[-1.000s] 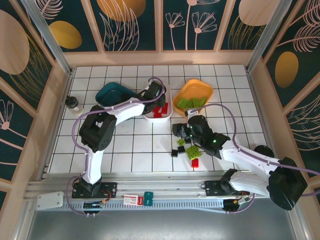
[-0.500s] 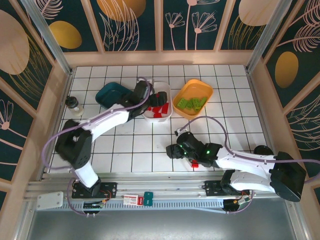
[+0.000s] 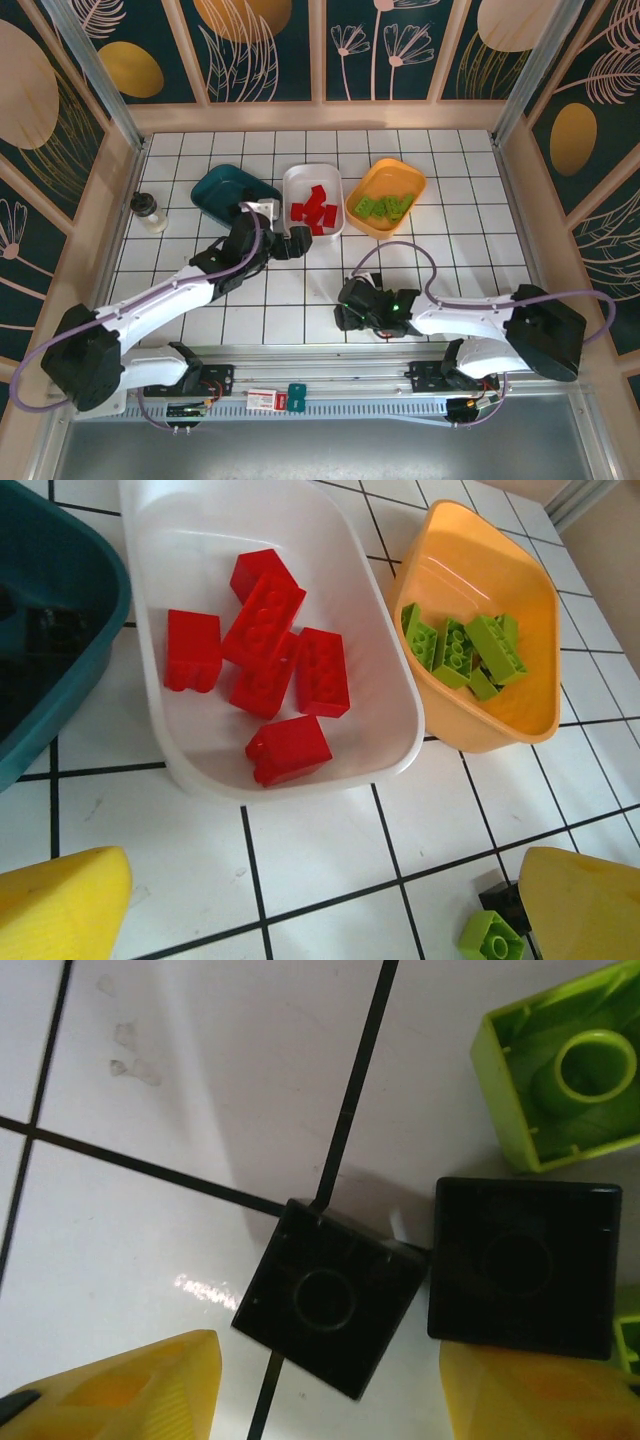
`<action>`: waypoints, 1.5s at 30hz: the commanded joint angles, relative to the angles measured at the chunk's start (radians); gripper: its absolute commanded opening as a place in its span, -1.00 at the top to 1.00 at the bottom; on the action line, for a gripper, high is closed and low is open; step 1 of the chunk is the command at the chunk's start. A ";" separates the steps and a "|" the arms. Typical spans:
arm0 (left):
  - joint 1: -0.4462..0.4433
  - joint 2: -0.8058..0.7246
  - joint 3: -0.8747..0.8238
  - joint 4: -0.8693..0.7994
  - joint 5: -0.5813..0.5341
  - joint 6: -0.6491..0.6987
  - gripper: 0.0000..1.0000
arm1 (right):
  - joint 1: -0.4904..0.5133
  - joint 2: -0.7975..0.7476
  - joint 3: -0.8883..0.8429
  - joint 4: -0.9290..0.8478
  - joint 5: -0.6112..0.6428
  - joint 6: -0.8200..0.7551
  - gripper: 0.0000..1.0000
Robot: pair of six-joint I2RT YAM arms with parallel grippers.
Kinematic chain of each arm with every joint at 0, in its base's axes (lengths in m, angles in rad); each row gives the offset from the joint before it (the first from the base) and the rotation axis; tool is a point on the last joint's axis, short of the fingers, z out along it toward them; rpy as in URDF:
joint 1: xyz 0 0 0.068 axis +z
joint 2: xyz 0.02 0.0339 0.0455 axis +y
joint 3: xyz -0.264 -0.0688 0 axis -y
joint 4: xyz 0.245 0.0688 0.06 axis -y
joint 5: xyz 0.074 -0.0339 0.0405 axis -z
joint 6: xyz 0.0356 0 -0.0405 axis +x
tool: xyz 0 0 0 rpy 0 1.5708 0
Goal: Sort the legos into containers by color
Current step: Pick up the lego from the bottom-center of the table, then place the lego in the container.
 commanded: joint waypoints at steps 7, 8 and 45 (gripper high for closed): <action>0.000 -0.128 -0.057 -0.038 -0.034 -0.028 -0.97 | -0.002 0.141 0.119 -0.011 0.126 -0.015 0.03; -0.001 -0.138 -0.060 -0.043 -0.038 -0.028 -0.98 | -0.001 0.155 0.125 -0.017 0.126 -0.020 0.08; -0.001 -0.619 -0.242 -0.381 -0.318 -0.201 -0.98 | -0.275 1.043 1.429 0.207 -0.379 -0.471 0.02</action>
